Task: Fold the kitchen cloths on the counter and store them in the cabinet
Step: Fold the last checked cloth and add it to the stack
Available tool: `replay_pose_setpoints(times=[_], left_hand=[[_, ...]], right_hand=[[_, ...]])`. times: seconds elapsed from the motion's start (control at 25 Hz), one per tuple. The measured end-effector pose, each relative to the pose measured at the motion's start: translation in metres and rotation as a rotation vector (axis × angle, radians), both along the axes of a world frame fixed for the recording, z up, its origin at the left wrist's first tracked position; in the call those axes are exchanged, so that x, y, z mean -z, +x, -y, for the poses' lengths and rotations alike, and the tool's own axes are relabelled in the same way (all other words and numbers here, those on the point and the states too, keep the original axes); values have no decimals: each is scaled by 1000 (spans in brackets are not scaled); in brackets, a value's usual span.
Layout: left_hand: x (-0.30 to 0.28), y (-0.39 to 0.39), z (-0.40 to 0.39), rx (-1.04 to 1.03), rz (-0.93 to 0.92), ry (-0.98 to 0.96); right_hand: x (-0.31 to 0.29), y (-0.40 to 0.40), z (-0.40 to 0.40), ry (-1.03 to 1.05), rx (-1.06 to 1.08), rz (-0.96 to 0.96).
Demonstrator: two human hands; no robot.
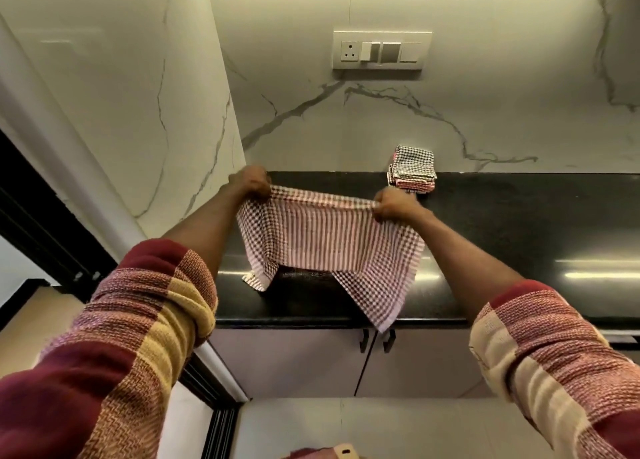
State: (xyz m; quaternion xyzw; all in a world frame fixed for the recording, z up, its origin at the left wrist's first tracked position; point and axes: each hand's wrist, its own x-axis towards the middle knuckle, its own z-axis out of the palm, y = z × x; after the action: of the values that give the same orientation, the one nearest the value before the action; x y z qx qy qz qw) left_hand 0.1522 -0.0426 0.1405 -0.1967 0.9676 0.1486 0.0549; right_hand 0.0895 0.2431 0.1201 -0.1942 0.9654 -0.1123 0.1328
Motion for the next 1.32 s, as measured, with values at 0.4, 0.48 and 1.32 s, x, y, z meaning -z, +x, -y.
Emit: replay_pose_setpoints(times=[0.4, 0.48, 1.32], left_hand=[[41, -15, -1, -179, -639, 16], [76, -5, -1, -2, -252, 78], [195, 45, -36, -541, -282, 555]], right_hand=[[34, 40, 0, -178, 94, -723], [73, 70, 14, -109, 22, -308], [165, 33, -5, -257, 620, -89]])
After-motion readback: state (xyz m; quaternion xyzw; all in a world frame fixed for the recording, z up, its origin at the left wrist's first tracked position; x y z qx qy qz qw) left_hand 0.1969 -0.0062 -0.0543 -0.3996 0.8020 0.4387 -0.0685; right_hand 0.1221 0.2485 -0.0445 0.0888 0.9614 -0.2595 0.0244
